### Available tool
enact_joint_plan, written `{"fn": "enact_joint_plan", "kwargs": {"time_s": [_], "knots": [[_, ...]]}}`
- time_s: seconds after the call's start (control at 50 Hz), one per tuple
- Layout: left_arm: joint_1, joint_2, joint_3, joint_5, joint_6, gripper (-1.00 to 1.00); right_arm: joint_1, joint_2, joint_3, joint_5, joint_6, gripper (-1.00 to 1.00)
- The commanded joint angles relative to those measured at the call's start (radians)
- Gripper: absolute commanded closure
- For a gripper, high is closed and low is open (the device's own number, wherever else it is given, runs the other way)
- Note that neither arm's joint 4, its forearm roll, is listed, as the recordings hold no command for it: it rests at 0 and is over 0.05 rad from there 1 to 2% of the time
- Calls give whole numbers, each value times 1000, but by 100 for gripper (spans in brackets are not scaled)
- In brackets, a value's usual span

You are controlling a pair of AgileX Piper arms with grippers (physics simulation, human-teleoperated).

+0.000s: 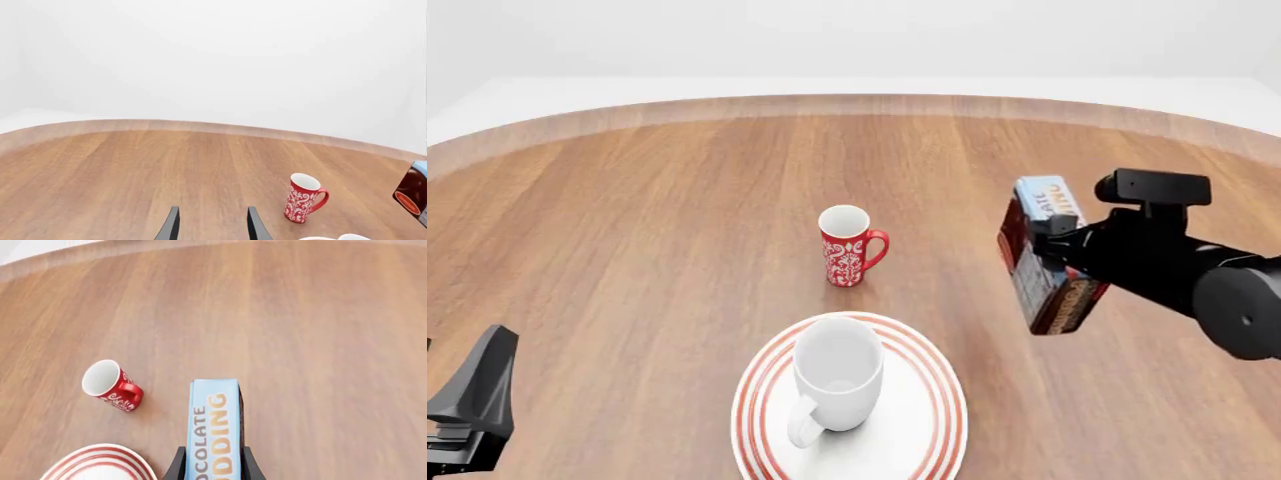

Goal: Pick up the white mug and put it on the plate, and put the chocolate pudding to the right of the plate.

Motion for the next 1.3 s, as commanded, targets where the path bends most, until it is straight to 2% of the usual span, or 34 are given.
{"fn": "enact_joint_plan", "kwargs": {"time_s": [0.02, 0.52, 1.04, 1.3], "knots": [[0, 0, -1, -2, -9, -100, -20, -129, 71, 49, 25, 100], [-2, 0, -4, -6, -1, -100, -76, -439, 186, 245, 42, 100], [-8, 0, -8, -12, 11, -100, -108, -576, 318, 319, 67, 100], [-9, 0, -10, -11, 13, -100, -131, -616, 350, 345, 57, 100]]}}
